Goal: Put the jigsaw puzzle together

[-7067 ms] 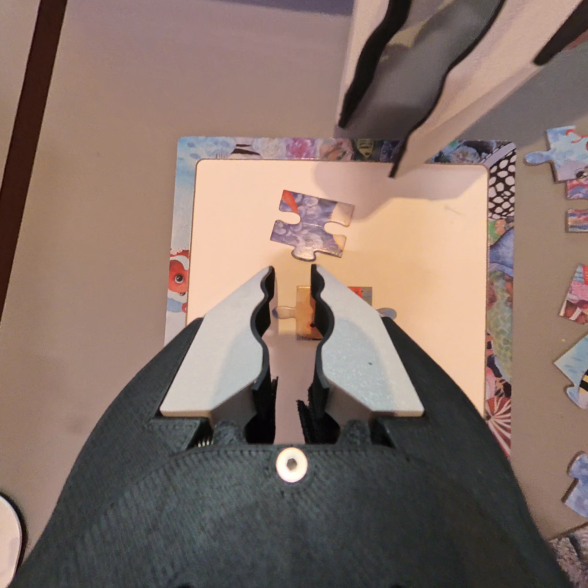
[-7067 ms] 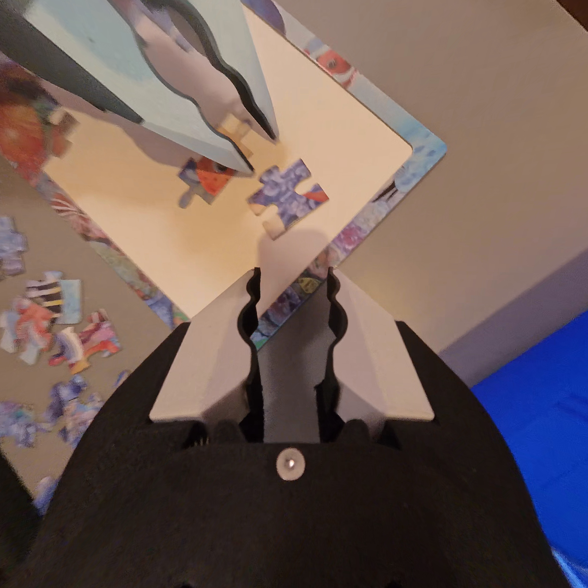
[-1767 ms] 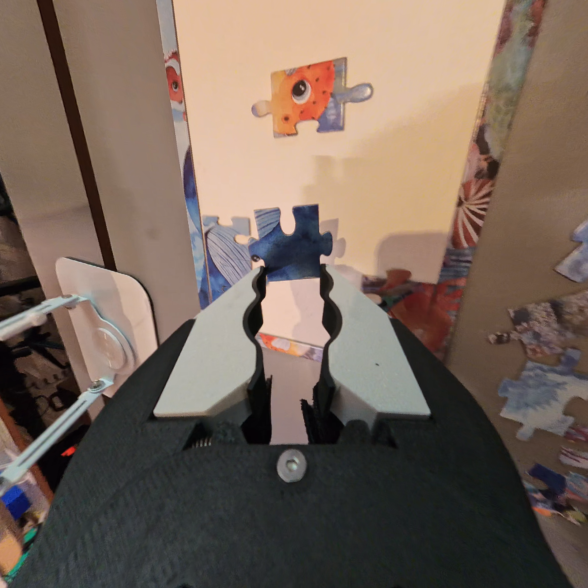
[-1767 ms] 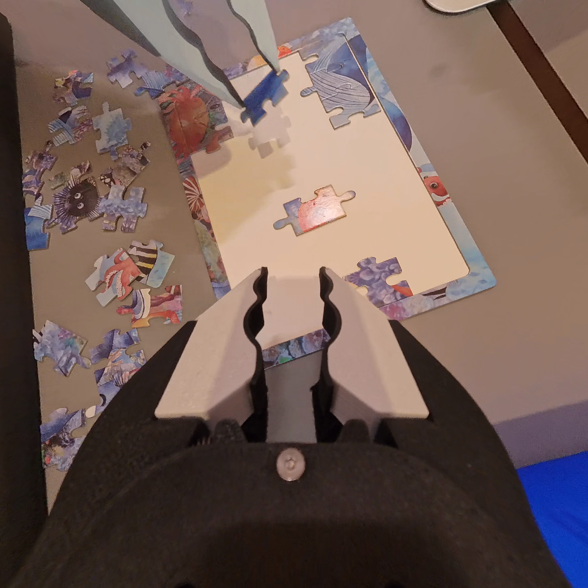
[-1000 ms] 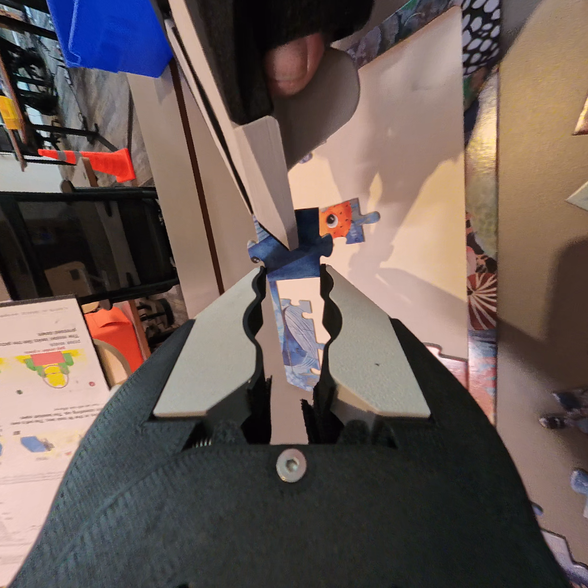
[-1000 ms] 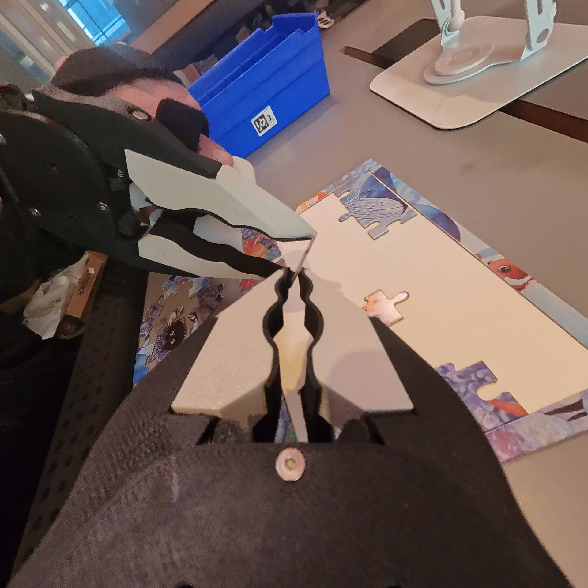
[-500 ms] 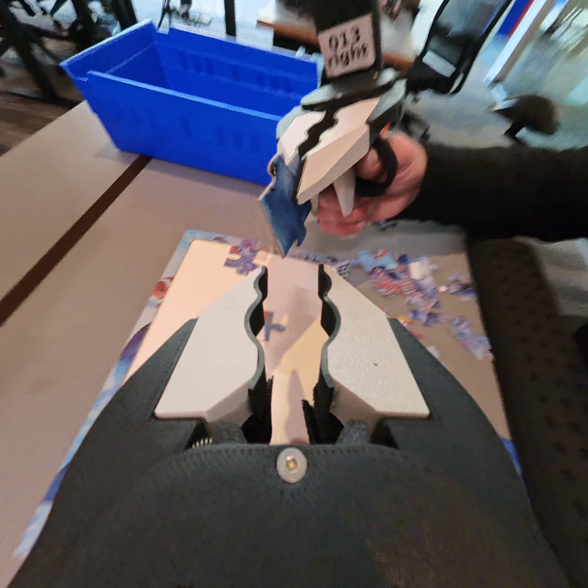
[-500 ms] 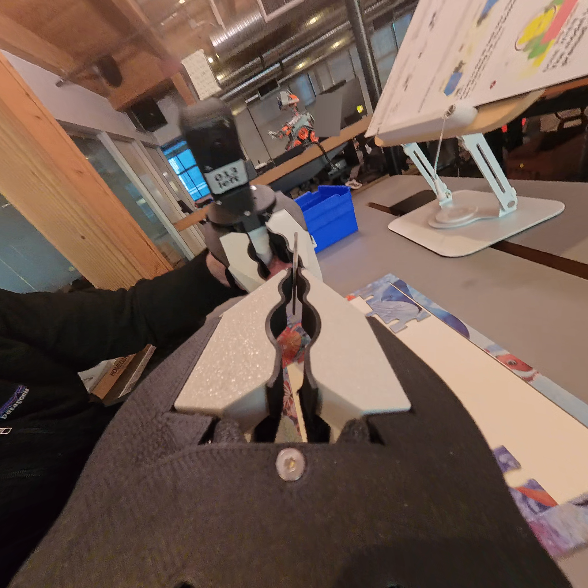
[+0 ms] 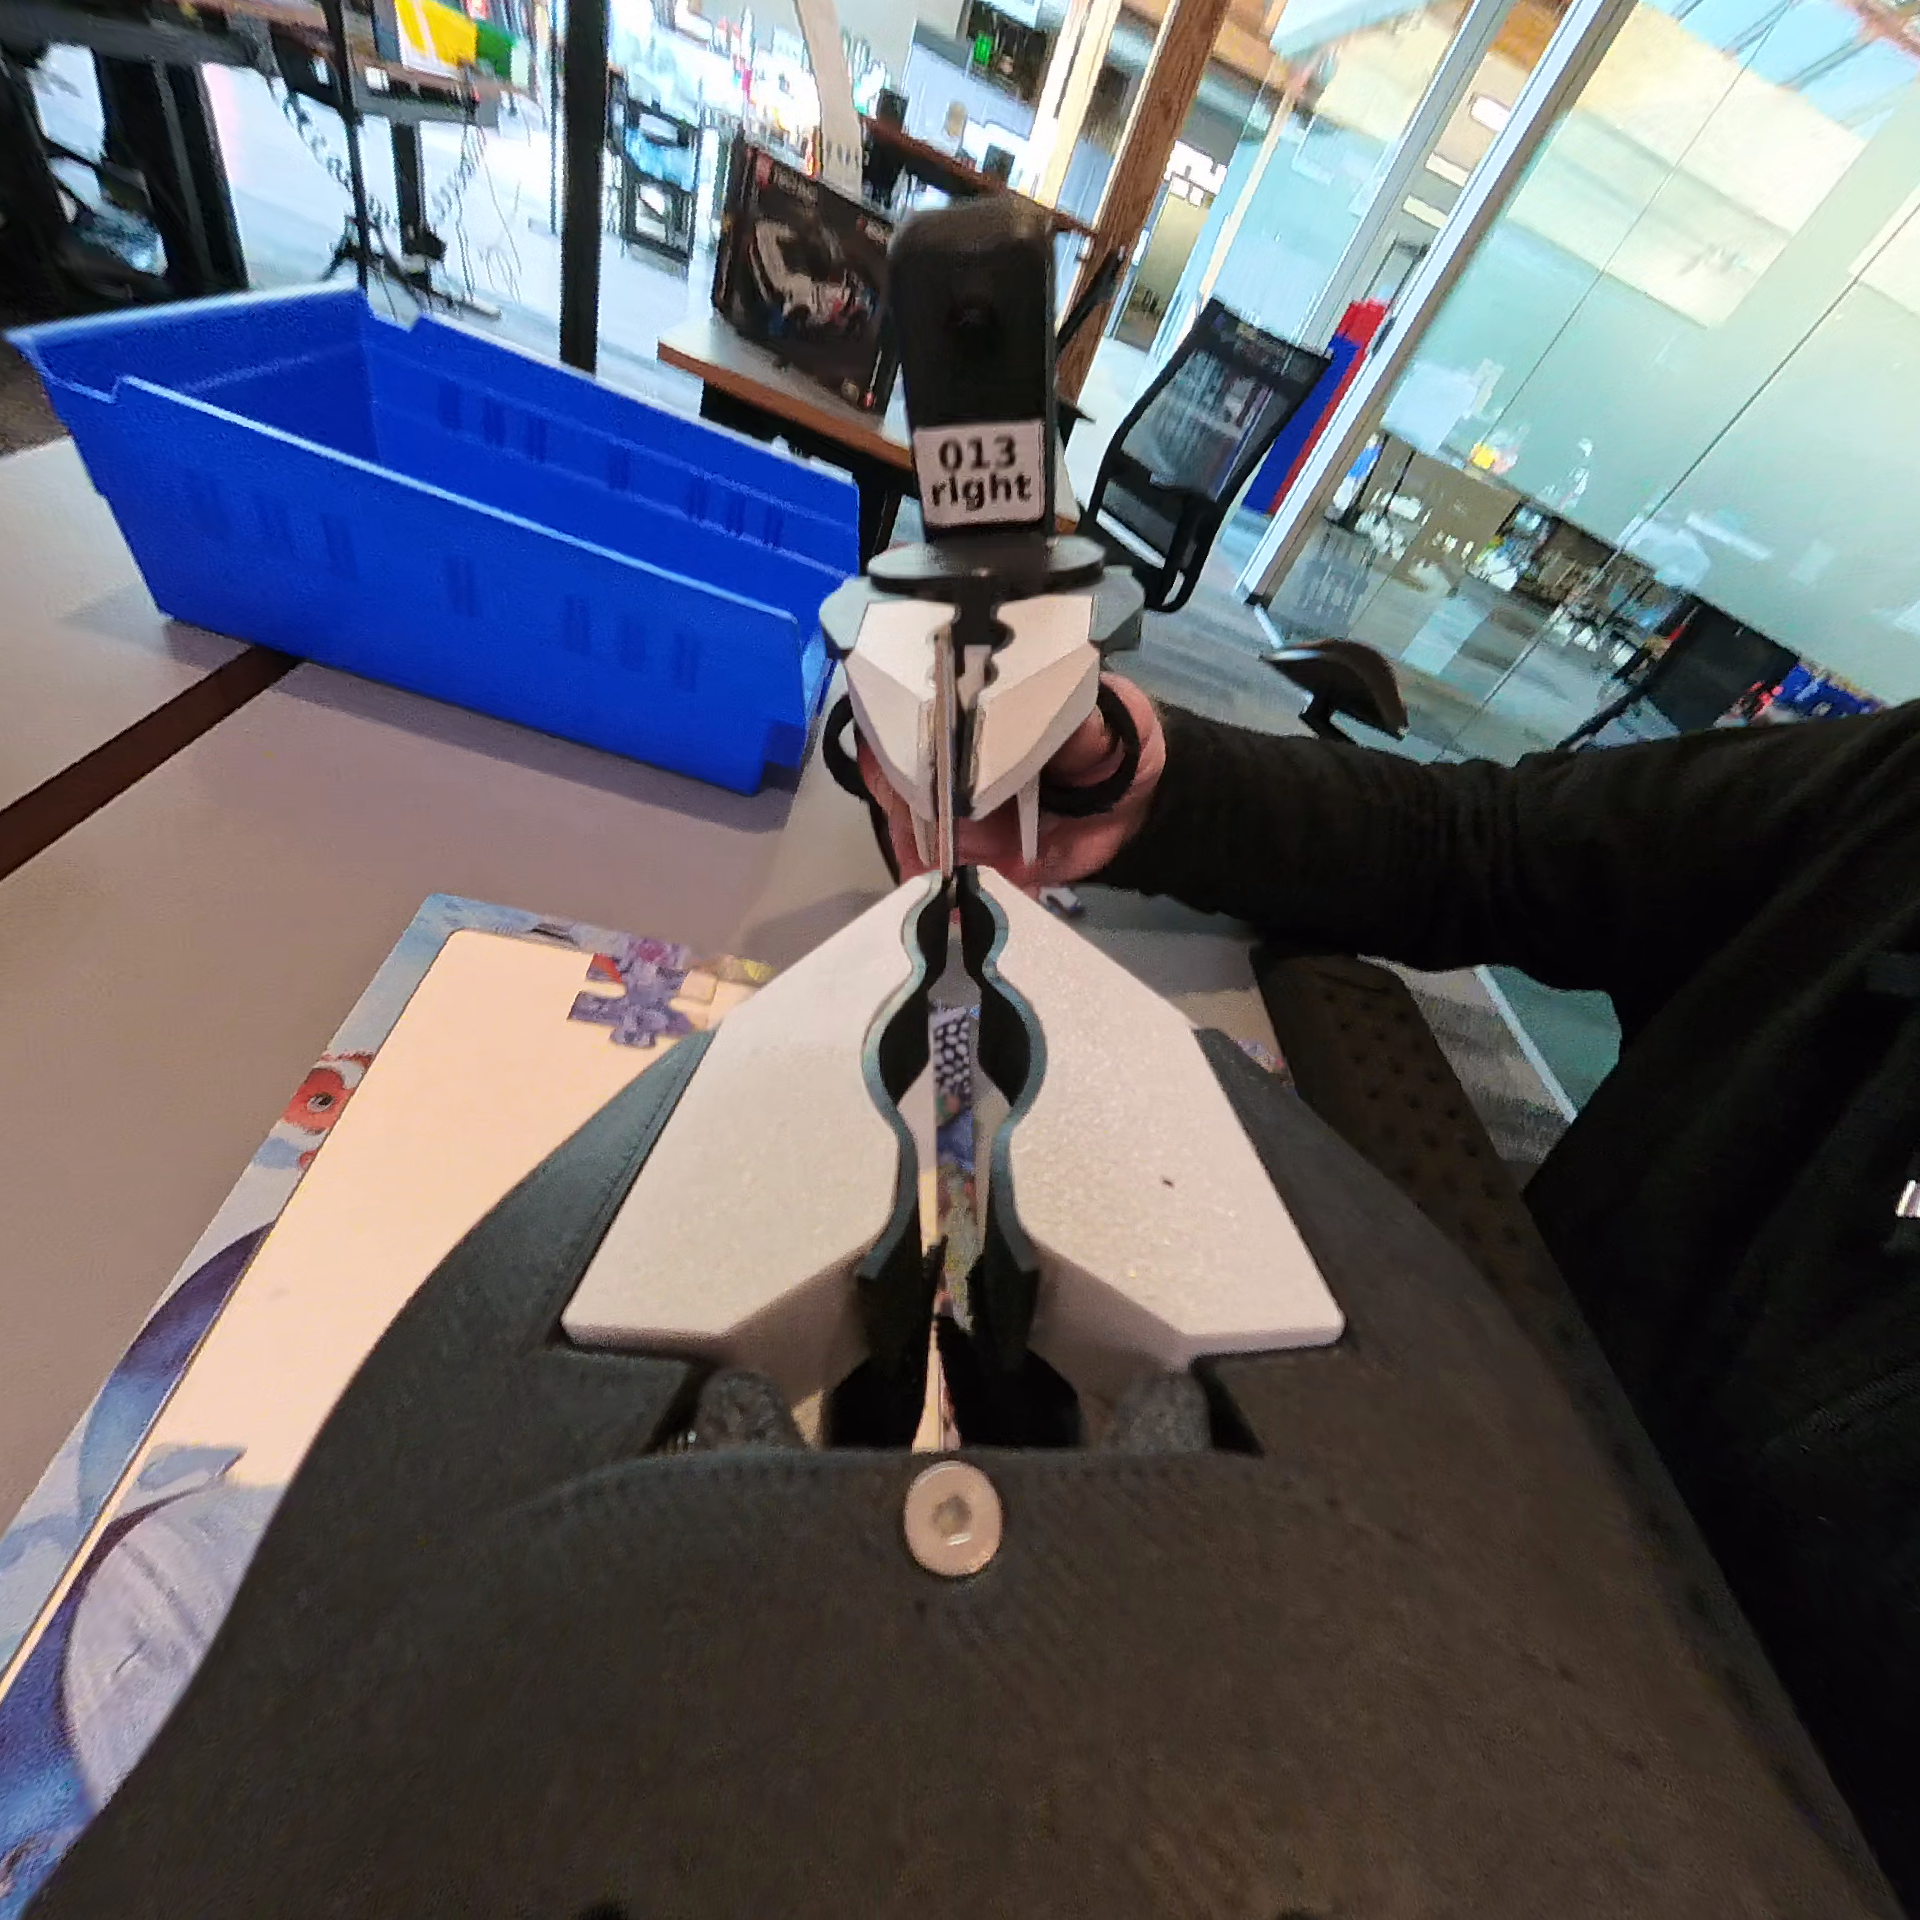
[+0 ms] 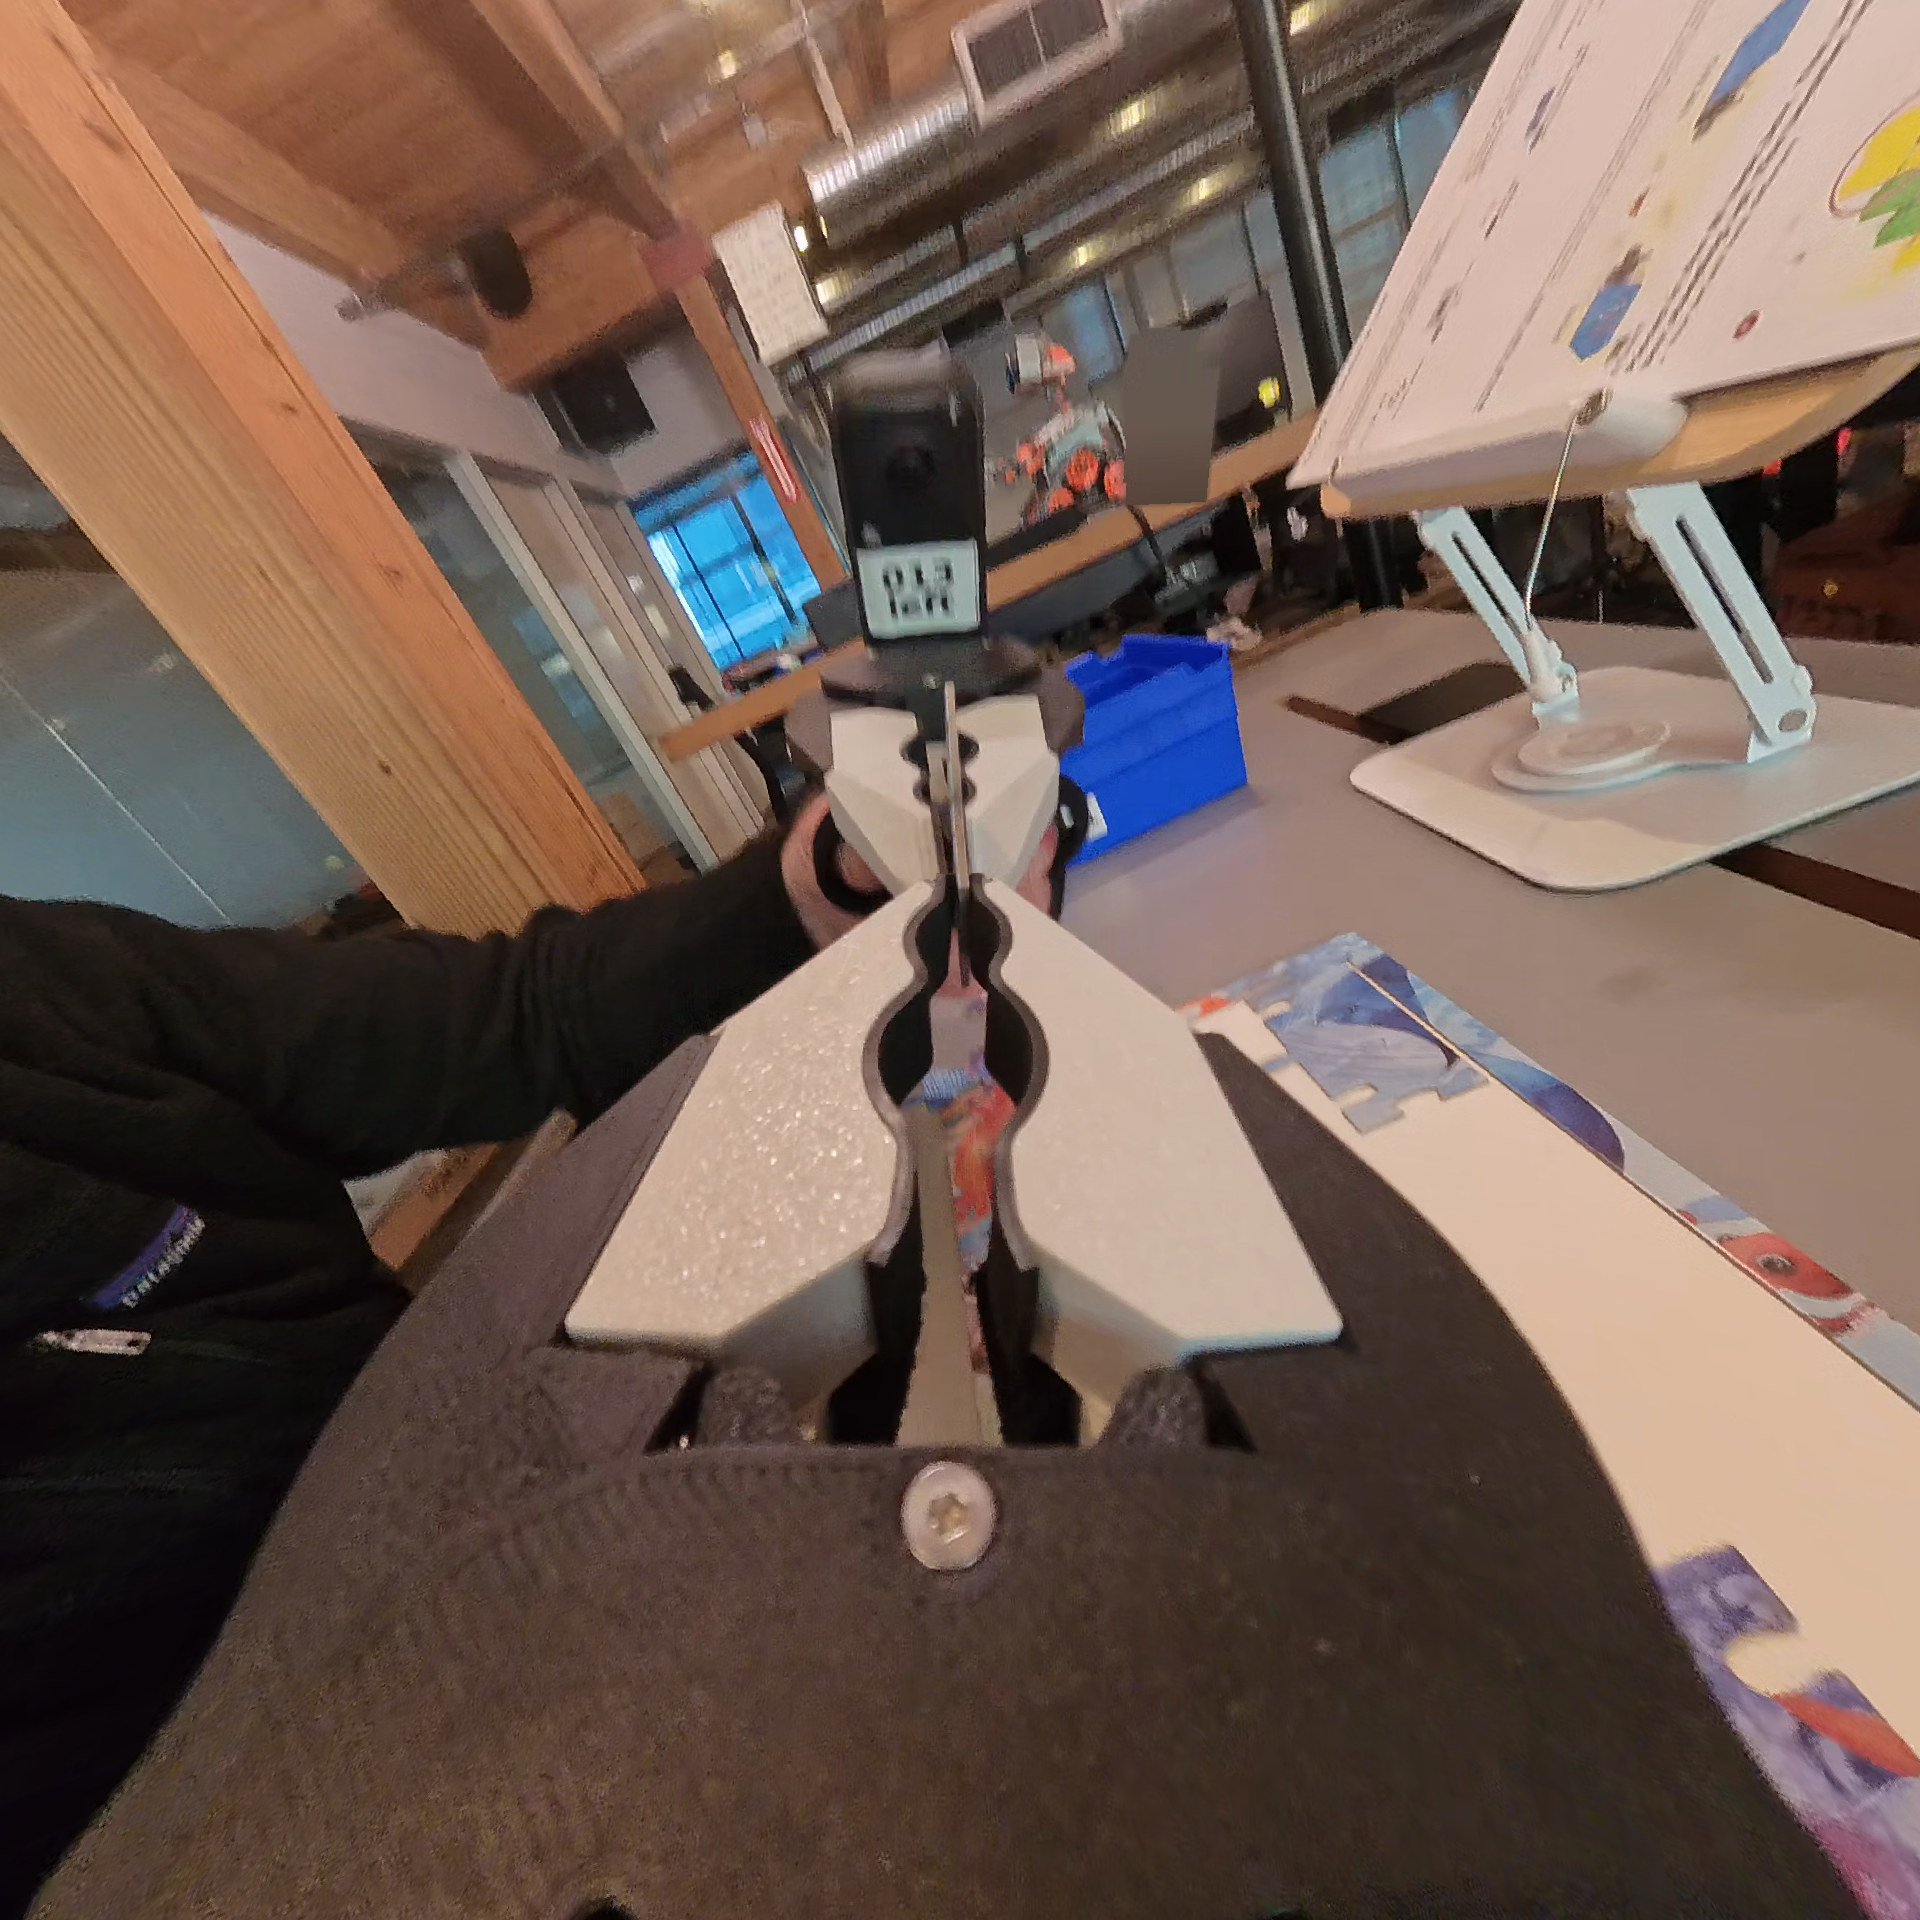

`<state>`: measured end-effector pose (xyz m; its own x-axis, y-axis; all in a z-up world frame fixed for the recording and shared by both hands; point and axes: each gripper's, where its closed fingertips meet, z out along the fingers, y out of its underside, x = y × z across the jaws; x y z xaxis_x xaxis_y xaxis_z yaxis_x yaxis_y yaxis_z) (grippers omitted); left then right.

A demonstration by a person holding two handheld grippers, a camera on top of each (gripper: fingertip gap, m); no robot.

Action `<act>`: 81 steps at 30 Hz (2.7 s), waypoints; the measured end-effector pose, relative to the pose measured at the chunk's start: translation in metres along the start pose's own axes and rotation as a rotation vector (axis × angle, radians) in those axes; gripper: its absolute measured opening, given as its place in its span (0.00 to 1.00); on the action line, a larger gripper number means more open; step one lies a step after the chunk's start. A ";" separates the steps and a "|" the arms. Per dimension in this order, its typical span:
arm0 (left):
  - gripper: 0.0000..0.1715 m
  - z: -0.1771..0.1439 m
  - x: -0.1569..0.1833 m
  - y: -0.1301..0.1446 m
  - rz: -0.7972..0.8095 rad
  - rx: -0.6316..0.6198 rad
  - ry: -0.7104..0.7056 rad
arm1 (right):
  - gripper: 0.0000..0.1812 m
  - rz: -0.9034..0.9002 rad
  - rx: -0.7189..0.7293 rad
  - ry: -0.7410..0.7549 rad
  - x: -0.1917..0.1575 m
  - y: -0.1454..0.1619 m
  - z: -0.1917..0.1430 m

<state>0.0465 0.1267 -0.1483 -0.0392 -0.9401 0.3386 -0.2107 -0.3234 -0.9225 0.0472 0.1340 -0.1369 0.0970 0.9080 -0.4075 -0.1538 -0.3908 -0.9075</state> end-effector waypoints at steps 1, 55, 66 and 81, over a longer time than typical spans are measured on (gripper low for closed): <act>0.00 -0.003 -0.001 0.001 -0.003 -0.031 0.001 | 0.01 -0.024 -0.037 0.021 0.003 0.003 -0.001; 0.18 -0.133 -0.140 0.109 -0.094 -0.692 -0.666 | 0.20 -0.319 -1.090 0.572 0.134 0.116 0.041; 0.16 -0.132 -0.152 0.125 -0.157 -0.681 -0.672 | 0.20 -0.112 -1.117 0.591 0.151 0.129 0.042; 0.16 -0.134 -0.158 0.129 -0.173 -0.671 -0.680 | 0.22 -0.138 -1.082 0.551 0.149 0.118 0.037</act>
<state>-0.1056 0.2475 -0.2959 0.5733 -0.8149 0.0853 -0.6821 -0.5324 -0.5013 0.0069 0.2294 -0.3007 0.4919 0.8692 -0.0510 0.7631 -0.4585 -0.4555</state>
